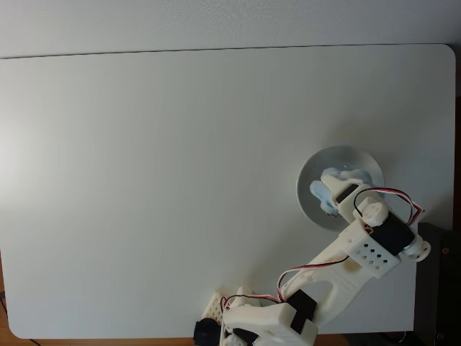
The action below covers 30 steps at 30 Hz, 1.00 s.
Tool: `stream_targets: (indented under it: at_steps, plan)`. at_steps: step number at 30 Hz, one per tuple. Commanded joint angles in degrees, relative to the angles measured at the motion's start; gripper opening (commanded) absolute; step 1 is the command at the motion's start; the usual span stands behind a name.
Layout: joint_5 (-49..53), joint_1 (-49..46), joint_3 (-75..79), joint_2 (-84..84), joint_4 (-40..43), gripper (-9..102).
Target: Grasp a skyblue doll and put it into the bowl.
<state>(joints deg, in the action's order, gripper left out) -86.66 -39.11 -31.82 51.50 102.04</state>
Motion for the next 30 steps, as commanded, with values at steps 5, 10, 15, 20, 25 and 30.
stream_targets:
  at_steps: [5, 10, 15, 20, 25, 30]
  plan:
    - [0.2, -0.2, 0.3, 0.6, 3.2, 73]
    - [0.2, -0.1, 0.9, 0.8, 3.2, 93]
    - [0.2, 0.4, 1.3, 2.8, 3.2, 96]
    - [0.1, 0.7, 1.4, 6.8, 3.1, 83]
    - [-0.5, 0.8, 1.4, 9.8, 3.2, 58]
    - [-0.7, 3.2, 1.4, 16.0, 3.2, 29]
